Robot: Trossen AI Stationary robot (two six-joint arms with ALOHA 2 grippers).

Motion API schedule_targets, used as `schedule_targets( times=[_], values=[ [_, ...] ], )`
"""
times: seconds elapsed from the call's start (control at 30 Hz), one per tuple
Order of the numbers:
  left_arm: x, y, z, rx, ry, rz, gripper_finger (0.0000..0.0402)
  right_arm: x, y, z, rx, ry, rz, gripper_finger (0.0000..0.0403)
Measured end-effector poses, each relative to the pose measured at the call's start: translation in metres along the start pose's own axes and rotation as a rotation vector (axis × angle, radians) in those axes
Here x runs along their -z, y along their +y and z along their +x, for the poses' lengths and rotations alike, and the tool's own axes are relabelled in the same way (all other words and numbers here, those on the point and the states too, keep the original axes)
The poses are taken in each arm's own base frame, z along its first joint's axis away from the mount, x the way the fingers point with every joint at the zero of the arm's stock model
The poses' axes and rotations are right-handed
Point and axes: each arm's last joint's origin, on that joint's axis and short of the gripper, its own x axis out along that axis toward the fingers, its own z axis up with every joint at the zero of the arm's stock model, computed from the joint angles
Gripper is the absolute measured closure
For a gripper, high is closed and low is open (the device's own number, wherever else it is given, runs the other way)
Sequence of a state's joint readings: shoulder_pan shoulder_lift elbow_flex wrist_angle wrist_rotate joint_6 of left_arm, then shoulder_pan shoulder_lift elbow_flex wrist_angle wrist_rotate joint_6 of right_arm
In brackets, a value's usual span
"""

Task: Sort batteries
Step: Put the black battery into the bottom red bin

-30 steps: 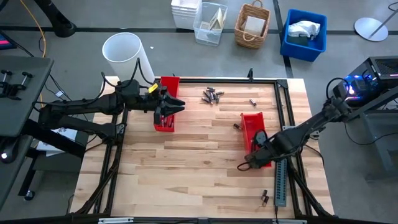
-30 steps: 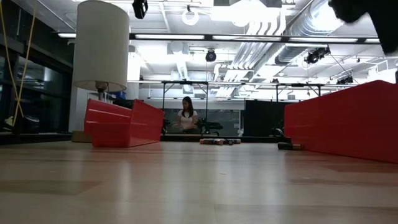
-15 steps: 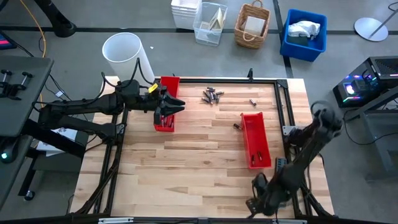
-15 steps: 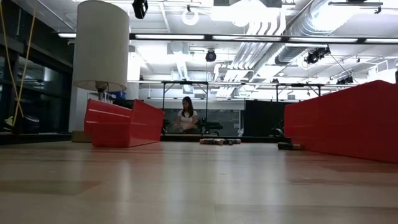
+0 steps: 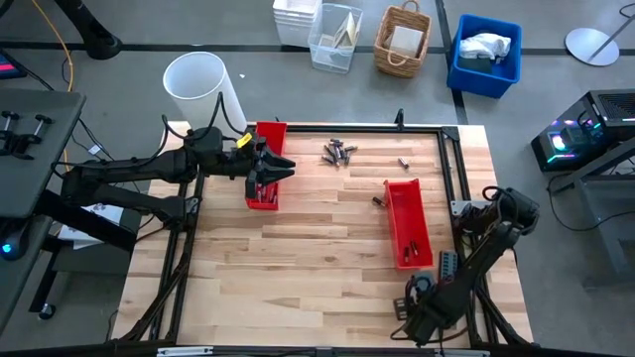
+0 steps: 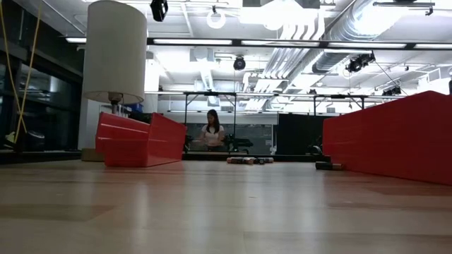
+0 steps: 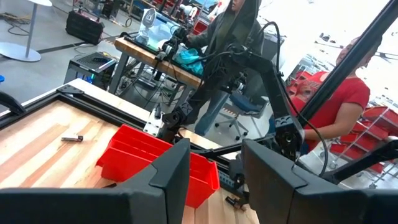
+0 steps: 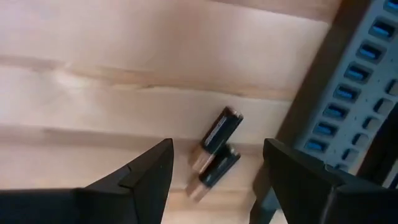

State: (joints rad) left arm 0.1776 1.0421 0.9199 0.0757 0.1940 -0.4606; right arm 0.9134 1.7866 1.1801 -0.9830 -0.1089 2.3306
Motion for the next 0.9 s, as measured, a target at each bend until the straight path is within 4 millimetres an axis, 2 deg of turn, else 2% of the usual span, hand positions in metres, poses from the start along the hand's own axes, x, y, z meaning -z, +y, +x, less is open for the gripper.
schedule_targets(
  times=[0.23, 0.47, 0.6, 0.73, 0.77, 0.9],
  values=[
    [0.0, 0.0, 0.0, 0.001, 0.0, -0.041, 0.0266, -0.007, 0.005, 0.034, -0.104, 0.12, 0.004, 0.0168],
    [0.0, 0.0, 0.0, 0.0, 0.002, -0.056, 0.0266, -0.022, 0.004, 0.046, -0.081, 0.136, 0.023, 0.0196],
    [0.0, 0.0, 0.0, 0.0, 0.002, -0.06, 0.0266, -0.027, 0.009, 0.047, -0.088, 0.141, 0.014, 0.0244],
    [0.0, 0.0, 0.0, 0.0, 0.003, -0.059, 0.0266, -0.031, 0.01, 0.046, -0.089, 0.128, -0.02, 0.0352],
    [0.0, 0.0, 0.0, 0.0, 0.003, -0.055, 0.0266, -0.031, 0.011, 0.044, -0.104, 0.126, -0.044, 0.0369],
    [0.0, 0.0, 0.0, 0.0, 0.004, -0.053, 0.0266, -0.026, 0.017, 0.015, -0.204, 0.083, -0.154, 0.0369]
  ],
)
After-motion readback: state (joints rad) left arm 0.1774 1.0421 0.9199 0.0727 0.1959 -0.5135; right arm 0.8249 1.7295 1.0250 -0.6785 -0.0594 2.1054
